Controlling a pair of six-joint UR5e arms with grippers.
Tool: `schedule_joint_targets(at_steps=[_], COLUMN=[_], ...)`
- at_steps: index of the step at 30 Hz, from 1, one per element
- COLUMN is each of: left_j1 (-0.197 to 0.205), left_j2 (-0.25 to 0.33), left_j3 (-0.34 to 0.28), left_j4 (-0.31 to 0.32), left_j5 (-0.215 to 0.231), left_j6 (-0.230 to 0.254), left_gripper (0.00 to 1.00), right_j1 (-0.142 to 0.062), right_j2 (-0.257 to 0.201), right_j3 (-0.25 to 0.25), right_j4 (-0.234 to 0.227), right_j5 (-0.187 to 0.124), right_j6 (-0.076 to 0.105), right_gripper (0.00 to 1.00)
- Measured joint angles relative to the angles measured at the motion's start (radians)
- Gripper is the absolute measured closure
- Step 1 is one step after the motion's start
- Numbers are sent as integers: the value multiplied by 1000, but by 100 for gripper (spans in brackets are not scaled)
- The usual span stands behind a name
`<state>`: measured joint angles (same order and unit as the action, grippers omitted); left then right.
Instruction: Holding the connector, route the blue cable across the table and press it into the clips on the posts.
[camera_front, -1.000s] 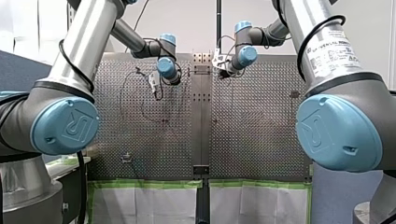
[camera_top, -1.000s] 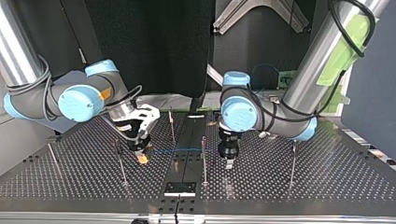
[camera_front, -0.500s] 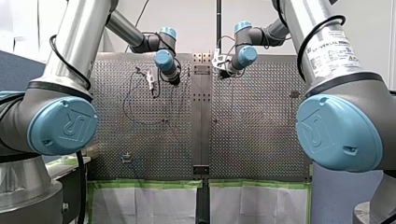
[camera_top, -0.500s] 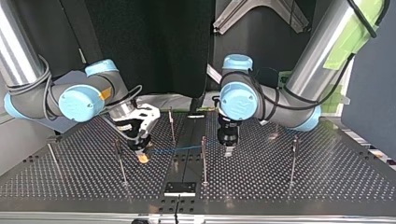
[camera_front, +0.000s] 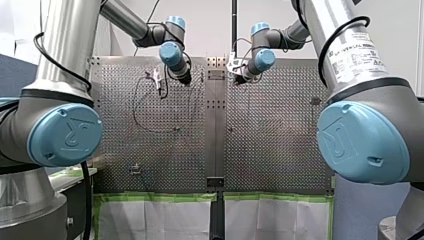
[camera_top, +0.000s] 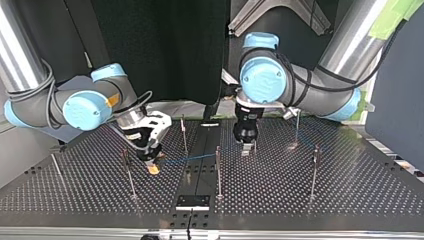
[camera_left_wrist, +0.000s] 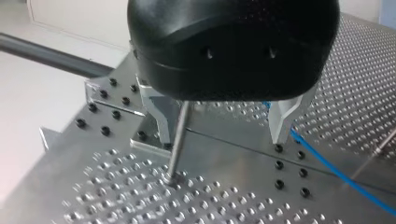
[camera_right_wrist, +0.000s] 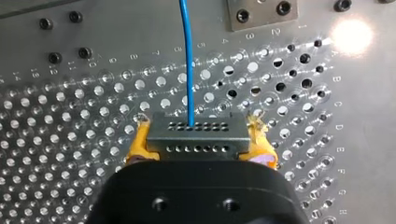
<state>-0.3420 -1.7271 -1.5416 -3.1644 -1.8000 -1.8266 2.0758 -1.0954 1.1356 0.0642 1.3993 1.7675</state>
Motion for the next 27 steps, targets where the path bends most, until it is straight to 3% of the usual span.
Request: schedule_joint_targets(at_steps=[11,20,27], left_j1=[-33,-98,-156], left_j2=[79,77,76], left_j3=[-24,-13,14], left_j4=[-8,50,80], left_j5=[40,-15,-28], left_j6=[2,-3,-2], left_gripper=[0,0,0], right_j1=[-11,-16,-19], right_j2=[-2,-3,-3], right_j3=[0,0,0], right_j4=[1,1,2], right_j5=[1,4,9], right_j6=[0,-1,-2], right_gripper=[100,100,100])
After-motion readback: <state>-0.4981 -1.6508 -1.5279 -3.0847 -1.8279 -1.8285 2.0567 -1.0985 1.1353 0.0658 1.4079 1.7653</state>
